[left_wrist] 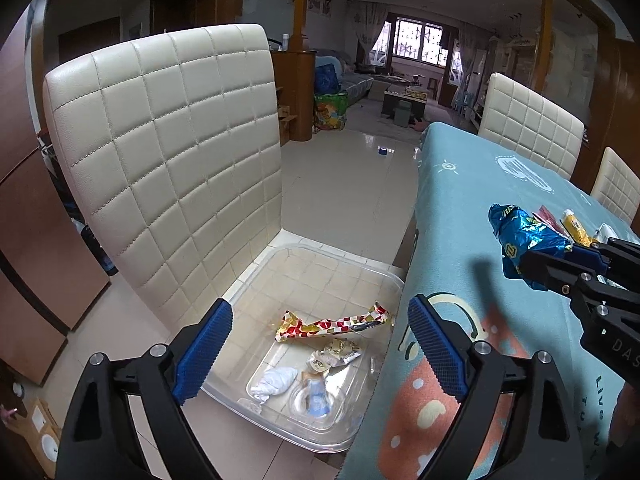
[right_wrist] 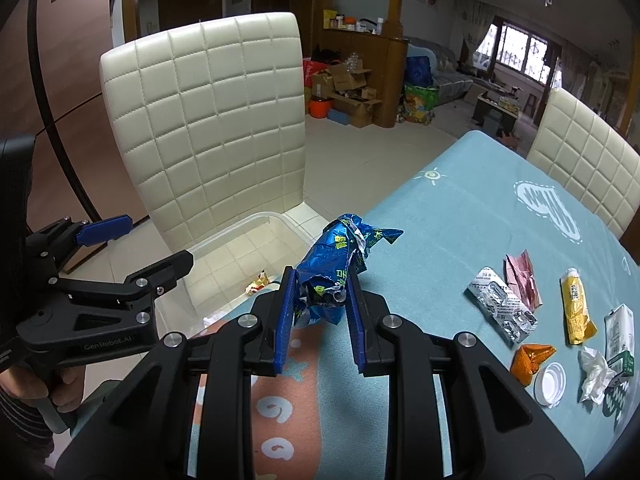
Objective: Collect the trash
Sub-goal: 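Open the left tool over the bin to drop the clear lid, then open the right tool over the bin to drop the blue wrapper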
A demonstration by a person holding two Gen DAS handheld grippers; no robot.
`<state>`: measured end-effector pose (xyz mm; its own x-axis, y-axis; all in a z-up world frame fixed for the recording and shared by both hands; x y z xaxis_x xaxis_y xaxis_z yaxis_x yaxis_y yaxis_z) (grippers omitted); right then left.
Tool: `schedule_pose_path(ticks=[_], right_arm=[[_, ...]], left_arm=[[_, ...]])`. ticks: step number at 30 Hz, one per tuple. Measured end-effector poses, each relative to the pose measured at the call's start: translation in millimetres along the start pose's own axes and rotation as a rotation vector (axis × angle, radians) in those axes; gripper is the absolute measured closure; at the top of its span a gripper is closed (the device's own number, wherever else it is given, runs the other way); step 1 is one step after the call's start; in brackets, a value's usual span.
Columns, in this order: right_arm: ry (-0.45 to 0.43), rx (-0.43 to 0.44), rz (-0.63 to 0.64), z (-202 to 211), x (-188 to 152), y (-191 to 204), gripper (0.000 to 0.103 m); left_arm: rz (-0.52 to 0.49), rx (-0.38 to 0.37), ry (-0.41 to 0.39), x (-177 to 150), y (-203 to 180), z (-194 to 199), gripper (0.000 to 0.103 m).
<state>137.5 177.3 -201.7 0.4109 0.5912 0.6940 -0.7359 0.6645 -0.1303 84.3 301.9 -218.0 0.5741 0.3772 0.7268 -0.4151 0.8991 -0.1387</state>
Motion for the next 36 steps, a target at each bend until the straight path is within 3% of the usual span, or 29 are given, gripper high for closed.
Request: schedule_pose_path(ticks=[14, 19, 20, 21, 23, 25, 36], right_arm=[[0.017, 0.079, 0.084, -18, 13, 43, 0.076], [0.006, 0.080, 0.125, -24, 19, 59, 0.075], [0.007, 0.071, 0.130, -25, 19, 59, 0.069], [0.011, 0.068, 0.132, -26, 19, 59, 0.045], [0.010, 0.058, 0.109, -27, 19, 53, 0.016], [-0.028, 0.035, 0.090, -21, 22, 47, 0.017], [-0.042, -0.047, 0.058, 3, 10, 15, 0.018]], left_arm=[[0.039, 0.131, -0.016, -6, 59, 9, 0.015], [0.056, 0.141, -0.019, -7, 70, 14, 0.015], [0.053, 0.142, -0.019, -8, 70, 14, 0.015], [0.049, 0.144, -0.019, -8, 69, 15, 0.015], [0.032, 0.152, -0.022, -9, 67, 15, 0.015], [0.024, 0.152, -0.021, -11, 64, 15, 0.015], [-0.001, 0.097, -0.025, -5, 37, 21, 0.015]])
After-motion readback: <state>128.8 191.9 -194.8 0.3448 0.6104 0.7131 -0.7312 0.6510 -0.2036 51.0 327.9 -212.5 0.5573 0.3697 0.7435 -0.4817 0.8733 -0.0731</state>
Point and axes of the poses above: each gripper's, at about its wrist camera, not at the fingertips, and z roughly against the way its jaws point, y to its left, x to its top, the point moved 10 cm from there along -z, roughly the way its jaws point, and after that the axes turned 7 degrees about z, right-handed, at the moved point
